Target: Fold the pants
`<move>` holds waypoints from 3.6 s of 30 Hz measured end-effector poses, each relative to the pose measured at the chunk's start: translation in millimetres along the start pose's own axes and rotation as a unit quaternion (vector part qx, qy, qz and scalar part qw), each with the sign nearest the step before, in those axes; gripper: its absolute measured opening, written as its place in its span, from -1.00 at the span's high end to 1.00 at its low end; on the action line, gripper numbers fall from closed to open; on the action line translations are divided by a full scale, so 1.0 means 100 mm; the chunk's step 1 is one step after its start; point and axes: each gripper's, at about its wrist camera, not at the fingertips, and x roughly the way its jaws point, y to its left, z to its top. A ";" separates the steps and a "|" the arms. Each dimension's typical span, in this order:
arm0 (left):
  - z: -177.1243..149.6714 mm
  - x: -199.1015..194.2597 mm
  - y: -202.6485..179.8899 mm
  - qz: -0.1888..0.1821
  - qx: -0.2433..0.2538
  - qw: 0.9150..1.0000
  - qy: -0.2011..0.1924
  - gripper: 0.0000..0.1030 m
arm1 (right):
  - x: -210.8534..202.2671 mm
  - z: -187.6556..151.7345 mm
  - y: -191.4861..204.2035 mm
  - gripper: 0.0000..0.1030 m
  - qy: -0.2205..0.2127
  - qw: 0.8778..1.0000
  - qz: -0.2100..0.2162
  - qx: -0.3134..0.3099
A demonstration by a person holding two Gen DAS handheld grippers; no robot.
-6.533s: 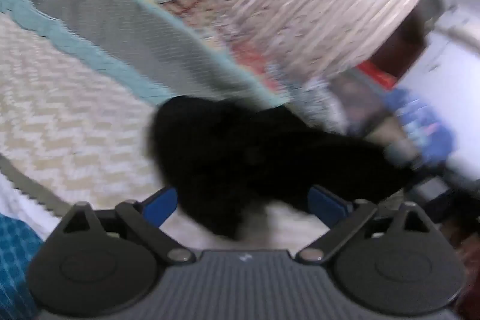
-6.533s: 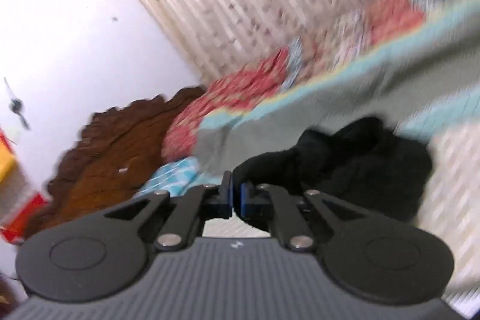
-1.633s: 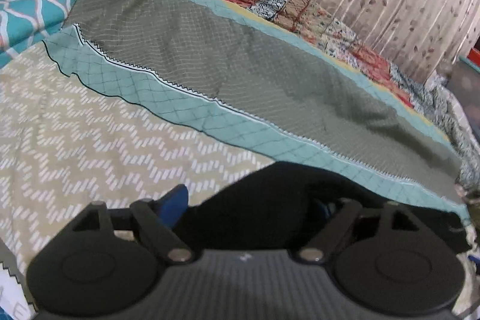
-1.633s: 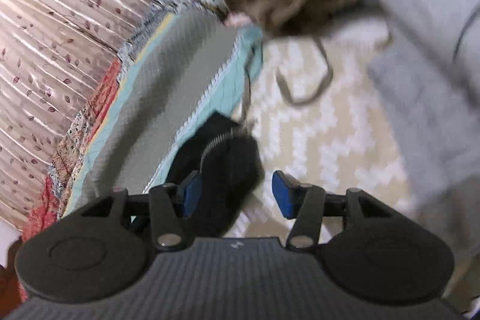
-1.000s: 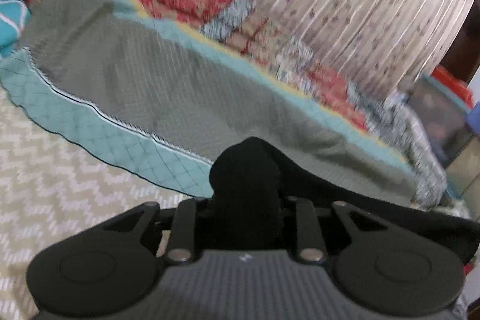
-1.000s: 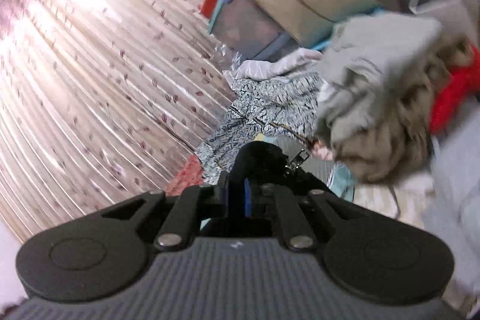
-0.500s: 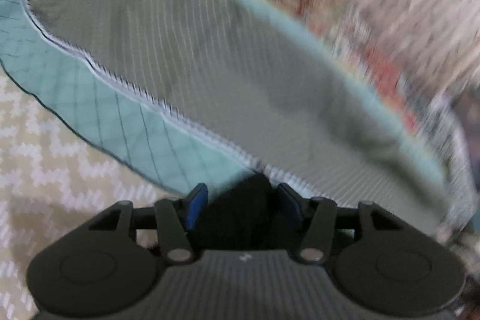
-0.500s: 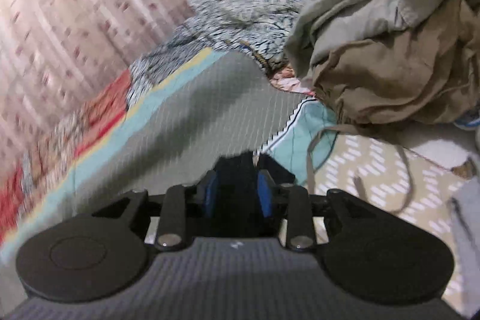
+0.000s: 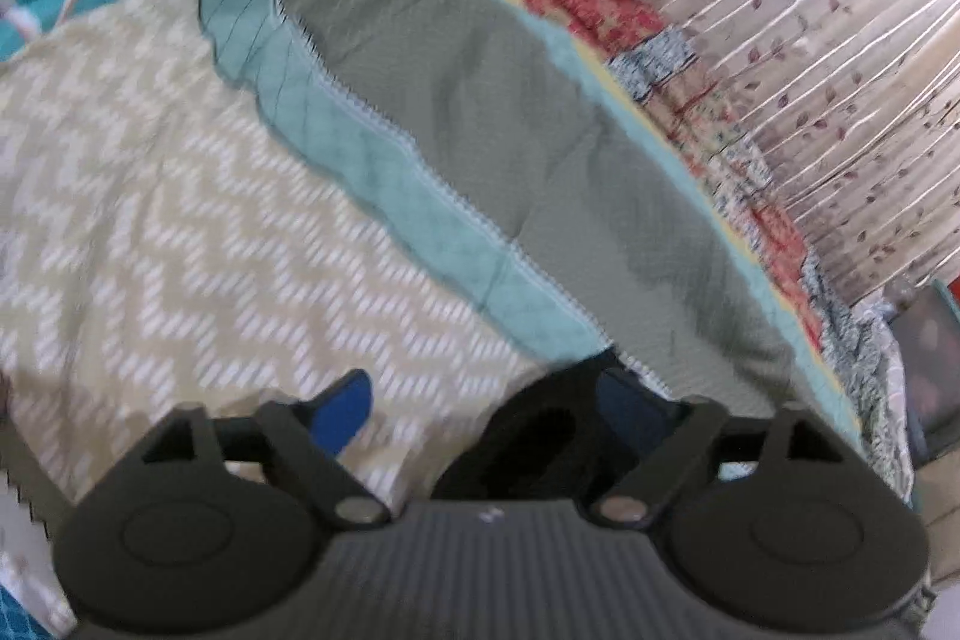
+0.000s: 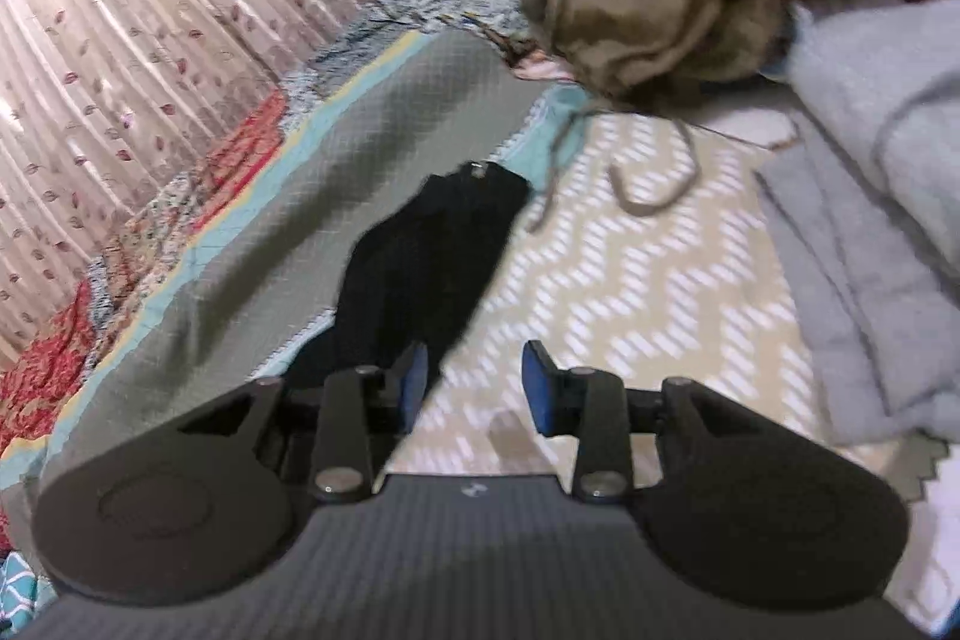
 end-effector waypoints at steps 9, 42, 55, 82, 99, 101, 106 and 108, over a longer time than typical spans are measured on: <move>-0.49 0.58 -0.64 -0.013 0.114 0.992 0.058 -0.64 | 0.48 0.32 -0.14 0.25 -0.024 0.998 -0.016 0.052; -0.30 0.21 -0.27 -0.026 0.029 0.998 0.042 0.02 | -0.01 0.24 0.02 -0.12 -0.035 0.999 -0.004 0.000; -1.57 -0.58 0.39 -0.091 -0.093 0.986 0.104 -0.49 | -1.18 -1.26 0.65 -0.12 0.144 0.951 0.206 -0.179; -1.59 -1.59 1.13 -0.001 -0.170 0.985 -0.001 0.01 | -1.69 -1.14 -0.28 -0.12 0.048 0.995 0.060 -0.061; -1.63 -1.31 0.74 0.016 -0.114 0.993 0.023 0.76 | -1.80 -0.83 -1.40 -0.13 -0.040 0.998 -0.005 0.049; -1.58 -1.41 0.75 0.023 -0.115 0.993 0.011 0.77 | -1.75 -0.80 -1.23 -0.13 -0.029 0.999 0.004 -0.022; -1.50 -1.55 0.75 0.029 -0.119 0.992 -0.002 0.78 | -1.39 -0.65 -0.87 -0.16 0.039 0.981 0.015 -0.189; -1.50 -1.55 0.76 0.030 -0.129 0.991 -0.003 0.78 | -1.13 -0.64 -0.82 0.26 0.144 0.964 0.006 -0.223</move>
